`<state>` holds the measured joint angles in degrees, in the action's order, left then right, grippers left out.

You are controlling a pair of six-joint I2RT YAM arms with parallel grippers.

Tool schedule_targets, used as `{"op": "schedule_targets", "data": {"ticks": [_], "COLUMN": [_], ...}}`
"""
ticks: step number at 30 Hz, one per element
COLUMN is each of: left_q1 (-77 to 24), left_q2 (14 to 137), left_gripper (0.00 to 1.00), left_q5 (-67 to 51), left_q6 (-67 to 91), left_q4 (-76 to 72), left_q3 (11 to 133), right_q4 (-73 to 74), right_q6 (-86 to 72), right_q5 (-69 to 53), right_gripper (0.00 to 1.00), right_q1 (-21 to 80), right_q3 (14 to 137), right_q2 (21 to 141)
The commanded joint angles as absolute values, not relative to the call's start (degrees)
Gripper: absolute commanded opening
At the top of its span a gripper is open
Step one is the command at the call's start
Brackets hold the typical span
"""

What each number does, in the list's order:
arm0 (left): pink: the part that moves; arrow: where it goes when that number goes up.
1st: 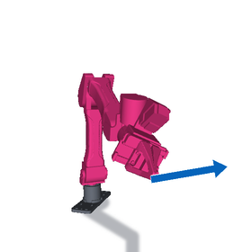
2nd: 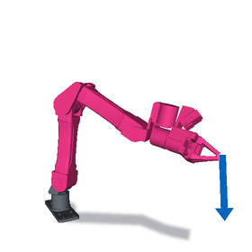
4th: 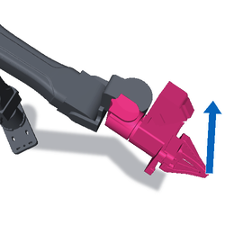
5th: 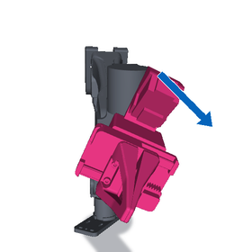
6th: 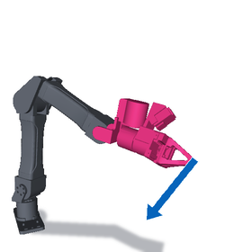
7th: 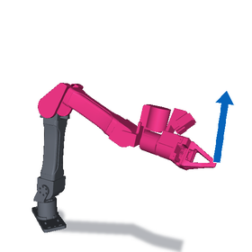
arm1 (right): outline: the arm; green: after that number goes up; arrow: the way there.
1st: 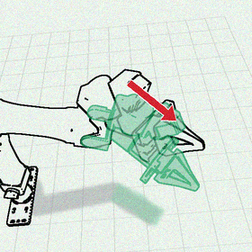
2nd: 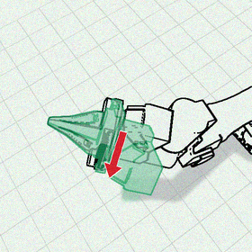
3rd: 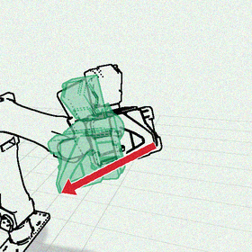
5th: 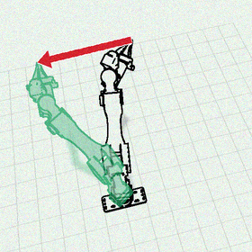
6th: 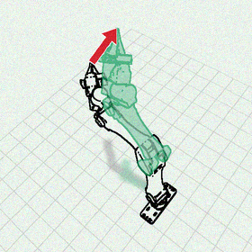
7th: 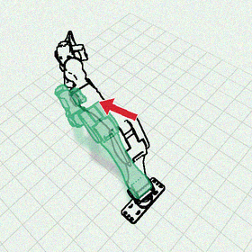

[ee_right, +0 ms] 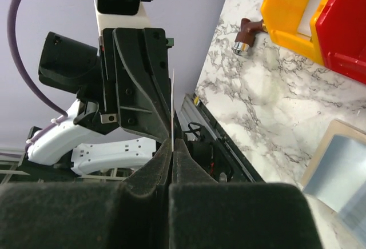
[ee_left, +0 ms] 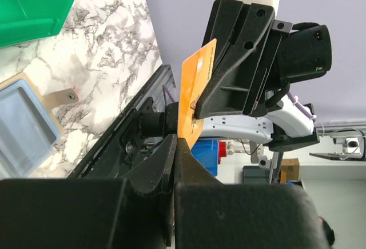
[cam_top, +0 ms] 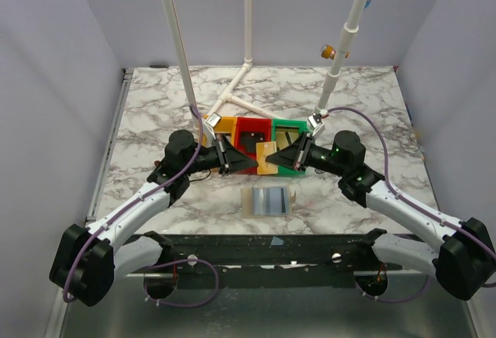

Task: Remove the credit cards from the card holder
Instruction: Place the credit card in the storage box.

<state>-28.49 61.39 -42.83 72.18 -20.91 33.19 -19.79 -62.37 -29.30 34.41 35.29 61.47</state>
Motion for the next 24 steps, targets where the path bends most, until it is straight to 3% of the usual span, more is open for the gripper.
{"op": "schedule_targets", "data": {"ticks": [1,3,4,6,8,10,17,24], "left_q1": [-28.2,-28.2,-28.2,-28.2,-28.2,-28.2,-28.2,-28.2], "left_q2": [59.7,59.8,59.9,59.9,59.5,59.0,58.2,58.8], "left_gripper": [0.00,0.04,0.11,0.46,0.74,0.90,0.94,0.94], "left_q5": [-43.8,-43.7,-43.7,-43.1,-42.2,-40.9,-35.6,-33.5], "left_q6": [68.9,68.7,68.6,67.7,65.8,63.5,56.1,51.4], "left_q4": [-17.6,-17.1,-16.8,-15.5,-12.9,-9.2,3.4,11.1], "left_q3": [34.6,34.5,34.5,34.5,35.1,35.9,39.9,43.7], "right_q4": [-20.2,-20.1,-20.1,-19.4,-16.3,-12.6,10.4,26.3], "right_q6": [-62.1,-62.1,-62.0,-61.5,-59.8,-58.0,-48.3,-41.2], "right_q5": [-30.3,-30.4,-30.4,-29.9,-28.3,-26.1,-7.7,12.3], "right_gripper": [0.01,0.01,0.01,0.01,0.01,0.01,0.01,0.01], "right_q1": [34.0,34.0,34.0,34.0,34.0,34.0,34.0,34.1], "right_q3": [34.7,34.8,34.9,35.3,36.3,37.5,47.3,58.3], "right_q2": [61.4,61.6,61.8,61.8,61.8,61.6,64.8,76.3]}}
